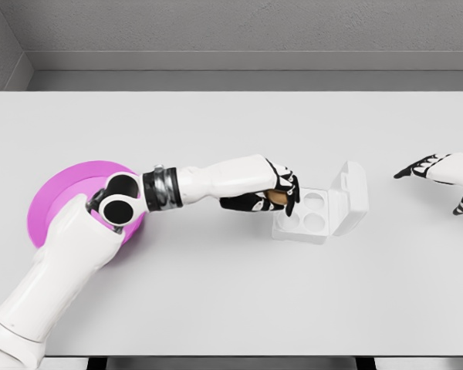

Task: Pack egg into the box and close the box lid

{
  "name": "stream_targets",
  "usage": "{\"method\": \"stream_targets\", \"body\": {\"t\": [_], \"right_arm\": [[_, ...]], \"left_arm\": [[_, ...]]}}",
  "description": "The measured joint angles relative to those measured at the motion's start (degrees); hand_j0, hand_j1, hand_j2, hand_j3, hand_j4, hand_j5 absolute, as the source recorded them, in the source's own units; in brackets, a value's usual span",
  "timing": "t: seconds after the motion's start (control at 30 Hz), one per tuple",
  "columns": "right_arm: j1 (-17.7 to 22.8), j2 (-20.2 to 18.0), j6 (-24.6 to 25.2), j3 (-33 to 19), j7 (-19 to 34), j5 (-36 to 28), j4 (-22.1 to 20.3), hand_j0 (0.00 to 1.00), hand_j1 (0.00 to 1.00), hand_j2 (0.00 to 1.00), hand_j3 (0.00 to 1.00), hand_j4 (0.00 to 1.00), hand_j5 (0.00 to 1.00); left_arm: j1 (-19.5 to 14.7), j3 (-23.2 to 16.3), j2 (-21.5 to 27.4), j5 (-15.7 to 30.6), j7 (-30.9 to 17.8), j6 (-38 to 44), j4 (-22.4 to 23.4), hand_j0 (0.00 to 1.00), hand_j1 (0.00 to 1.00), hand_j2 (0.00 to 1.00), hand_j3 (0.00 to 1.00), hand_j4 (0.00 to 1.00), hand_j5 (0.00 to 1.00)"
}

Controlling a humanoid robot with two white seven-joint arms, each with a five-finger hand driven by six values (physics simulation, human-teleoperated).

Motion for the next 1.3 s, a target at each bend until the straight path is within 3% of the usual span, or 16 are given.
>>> {"method": "stream_targets", "body": {"t": [0.47, 0.63, 0.8, 1.3], "right_arm": [[0.6, 0.3, 0.0, -0.8, 0.0, 0.0, 0.0, 1.00, 1.00, 1.00, 1.00, 1.00, 1.00], [0.7, 0.4, 0.0, -0.8, -0.2, 0.0, 0.0, 1.00, 1.00, 1.00, 1.00, 1.00, 1.00], [0.8, 0.7, 0.0, -0.8, -0.3, 0.0, -0.1, 1.00, 1.00, 1.00, 1.00, 1.00, 1.00], [1.6, 0.8, 0.0, -0.2, -0.5, 0.0, -0.3, 1.00, 1.00, 1.00, 1.00, 1.00, 1.00]], "left_arm": [[-2.3, -2.1, -1.1, 1.0, -0.7, 0.0, 1.9, 0.34, 0.34, 0.34, 0.34, 0.34, 0.34], [-3.0, -2.3, -1.0, 4.4, -0.8, 0.0, 2.7, 0.36, 0.36, 0.36, 0.36, 0.36, 0.36], [-4.0, -5.0, -0.6, 9.4, -0.7, 0.0, 3.8, 0.36, 0.36, 0.36, 0.36, 0.36, 0.36], [-4.5, -6.4, -0.4, 12.0, -0.7, 4.7, 5.7, 0.36, 0.36, 0.36, 0.36, 0.36, 0.36]]}}
